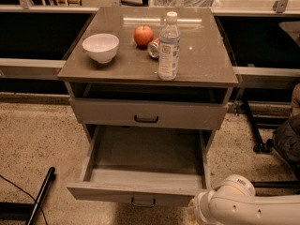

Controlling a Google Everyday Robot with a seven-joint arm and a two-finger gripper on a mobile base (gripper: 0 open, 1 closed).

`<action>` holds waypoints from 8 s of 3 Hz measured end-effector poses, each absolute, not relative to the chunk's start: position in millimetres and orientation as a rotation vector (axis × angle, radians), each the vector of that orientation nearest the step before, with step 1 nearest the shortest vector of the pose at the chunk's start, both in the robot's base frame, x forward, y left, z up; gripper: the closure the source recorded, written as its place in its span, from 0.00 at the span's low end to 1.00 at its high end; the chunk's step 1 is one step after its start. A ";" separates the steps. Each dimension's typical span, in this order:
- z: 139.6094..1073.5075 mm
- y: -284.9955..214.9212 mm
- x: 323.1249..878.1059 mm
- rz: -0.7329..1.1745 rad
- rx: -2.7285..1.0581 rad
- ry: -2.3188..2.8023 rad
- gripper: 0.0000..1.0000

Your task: Close middle drawer

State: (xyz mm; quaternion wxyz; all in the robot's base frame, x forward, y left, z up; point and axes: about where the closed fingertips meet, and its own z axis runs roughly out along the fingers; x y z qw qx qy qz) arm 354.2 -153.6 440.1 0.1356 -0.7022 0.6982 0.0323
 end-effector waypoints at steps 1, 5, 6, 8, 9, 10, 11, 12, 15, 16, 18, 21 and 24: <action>435.4 -160.5 373.9 0.057 -2.003 2.053 1.00; 426.8 -161.9 384.6 0.052 -1.987 2.067 0.35; 426.8 -161.9 384.6 0.052 -1.987 2.067 0.13; 426.8 -161.8 384.5 0.052 -1.987 2.067 0.00; 428.1 -155.1 378.3 0.091 -2.011 2.073 0.00; 423.4 -131.4 388.7 0.186 -2.097 2.025 0.25; 422.3 -121.4 402.9 0.223 -2.135 1.993 0.48; 422.3 -115.9 415.0 0.199 -2.159 1.969 0.44; 427.3 -120.3 454.9 0.171 -2.056 1.959 0.00; 425.5 -117.3 449.2 0.183 -2.054 1.988 0.19; 413.8 -123.3 475.0 0.193 -1.964 1.998 0.73; 404.4 -135.5 518.1 0.105 -1.860 1.978 0.41; 404.4 -135.4 518.0 0.105 -1.861 1.978 0.00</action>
Offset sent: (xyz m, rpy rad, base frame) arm 0.0437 -0.0071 -0.0269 -0.0183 -0.0223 -0.0682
